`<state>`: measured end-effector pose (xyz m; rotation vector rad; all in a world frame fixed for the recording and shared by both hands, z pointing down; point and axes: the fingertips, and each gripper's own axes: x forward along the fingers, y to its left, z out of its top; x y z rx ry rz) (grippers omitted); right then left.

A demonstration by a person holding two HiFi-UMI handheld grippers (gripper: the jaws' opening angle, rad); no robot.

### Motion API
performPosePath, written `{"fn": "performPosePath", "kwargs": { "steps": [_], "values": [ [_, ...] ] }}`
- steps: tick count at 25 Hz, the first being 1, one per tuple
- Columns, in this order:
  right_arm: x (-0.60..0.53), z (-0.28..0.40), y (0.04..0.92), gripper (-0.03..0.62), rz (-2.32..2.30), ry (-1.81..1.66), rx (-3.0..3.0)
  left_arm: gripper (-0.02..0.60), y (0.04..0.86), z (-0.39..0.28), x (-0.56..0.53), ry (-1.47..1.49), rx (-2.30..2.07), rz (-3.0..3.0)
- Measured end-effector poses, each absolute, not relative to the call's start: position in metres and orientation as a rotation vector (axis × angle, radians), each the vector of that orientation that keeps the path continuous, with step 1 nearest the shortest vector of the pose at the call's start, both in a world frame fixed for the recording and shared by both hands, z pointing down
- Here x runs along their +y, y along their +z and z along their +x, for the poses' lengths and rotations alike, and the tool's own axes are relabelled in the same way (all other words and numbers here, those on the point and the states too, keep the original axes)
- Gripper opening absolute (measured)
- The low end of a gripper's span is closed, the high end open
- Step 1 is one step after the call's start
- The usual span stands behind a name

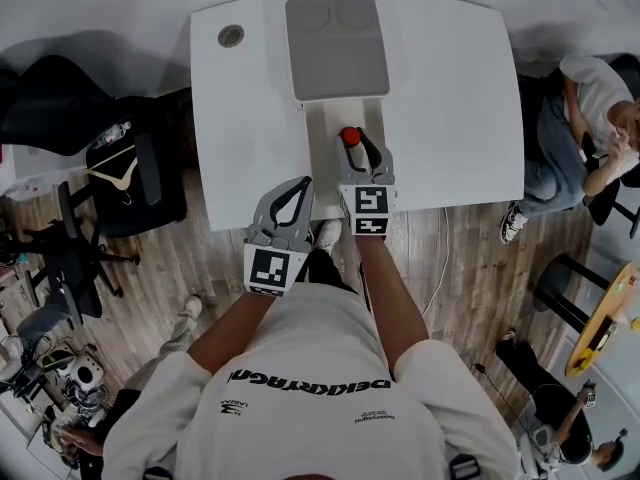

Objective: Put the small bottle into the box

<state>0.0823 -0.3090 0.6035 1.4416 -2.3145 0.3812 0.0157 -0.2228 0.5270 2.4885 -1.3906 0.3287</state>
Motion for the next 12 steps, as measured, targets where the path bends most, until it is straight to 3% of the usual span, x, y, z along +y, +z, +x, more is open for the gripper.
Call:
{"fn": "performPosePath", "kwargs": {
  "steps": [12],
  "values": [
    [-0.3049,0.0807,0.6057,0.143,1.425,0.364,-2.326,0.006,0.5277,0.0129,-0.2247,0.328,-1.404,2.484]
  ]
}}
